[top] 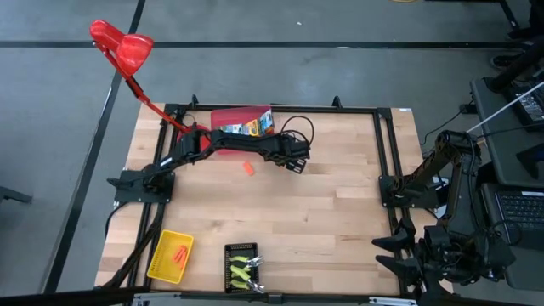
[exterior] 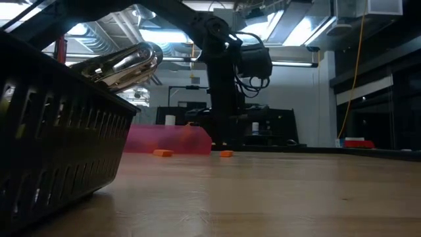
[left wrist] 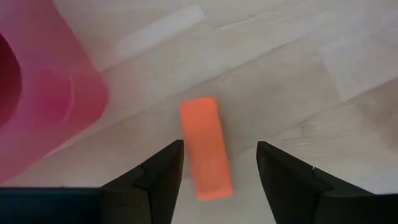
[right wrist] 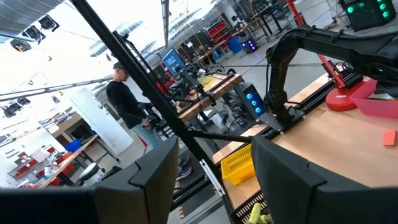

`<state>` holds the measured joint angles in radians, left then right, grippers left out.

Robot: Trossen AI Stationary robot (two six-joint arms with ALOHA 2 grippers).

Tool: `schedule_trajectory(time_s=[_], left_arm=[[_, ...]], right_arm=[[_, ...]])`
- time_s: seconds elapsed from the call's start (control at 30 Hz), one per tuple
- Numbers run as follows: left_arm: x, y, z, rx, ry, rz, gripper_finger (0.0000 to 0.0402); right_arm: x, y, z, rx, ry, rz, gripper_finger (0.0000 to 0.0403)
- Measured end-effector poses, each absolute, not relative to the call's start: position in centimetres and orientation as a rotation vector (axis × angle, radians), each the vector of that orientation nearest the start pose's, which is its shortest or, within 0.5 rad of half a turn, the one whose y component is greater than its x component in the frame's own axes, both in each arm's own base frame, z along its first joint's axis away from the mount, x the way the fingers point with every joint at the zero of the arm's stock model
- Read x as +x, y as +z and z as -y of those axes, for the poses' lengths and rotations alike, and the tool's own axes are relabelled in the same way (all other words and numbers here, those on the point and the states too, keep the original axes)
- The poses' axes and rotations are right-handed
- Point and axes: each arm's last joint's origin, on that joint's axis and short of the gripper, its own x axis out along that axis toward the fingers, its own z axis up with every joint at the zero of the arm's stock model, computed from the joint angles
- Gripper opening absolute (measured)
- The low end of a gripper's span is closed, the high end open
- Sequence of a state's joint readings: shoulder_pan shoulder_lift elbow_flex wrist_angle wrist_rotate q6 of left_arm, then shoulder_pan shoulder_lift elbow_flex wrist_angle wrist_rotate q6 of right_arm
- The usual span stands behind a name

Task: Pick & Place School Supplies
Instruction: Put the orange eraser into the yellow bin

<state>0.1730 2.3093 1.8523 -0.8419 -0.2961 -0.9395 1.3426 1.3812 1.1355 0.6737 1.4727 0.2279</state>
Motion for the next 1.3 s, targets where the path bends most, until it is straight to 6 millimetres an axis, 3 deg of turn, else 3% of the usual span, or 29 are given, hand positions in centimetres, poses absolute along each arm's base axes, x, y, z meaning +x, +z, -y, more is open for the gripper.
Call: schedule_trajectory(time_s=[0.3, 0.8, 1.1, 1.3], left_arm=[[46.2, 15.3, -8.9, -0.708, 0.977, -0.999, 0.0158], [46.1, 14.7, -8.4, -0.759, 1.007, -1.013, 0.0165], [46.5, 13.4, -7.3, -0.717, 1.021, -1.028, 0.0157], [46.4, 13.3, -7.6, -0.745, 1.020, -1.039, 0.0109]], right_arm=[[9.3, 39.0, -27.4, 0.655, -0.098, 0.087, 0.0207], [9.4, 38.9, -27.7, 0.656, -0.094, 0.086, 0.0207], [9.6, 41.2, -29.9, 0.604, -0.116, 0.084, 0.0207], [9.6, 42.5, -31.6, 0.543, -0.167, 0.066, 0.0207]])
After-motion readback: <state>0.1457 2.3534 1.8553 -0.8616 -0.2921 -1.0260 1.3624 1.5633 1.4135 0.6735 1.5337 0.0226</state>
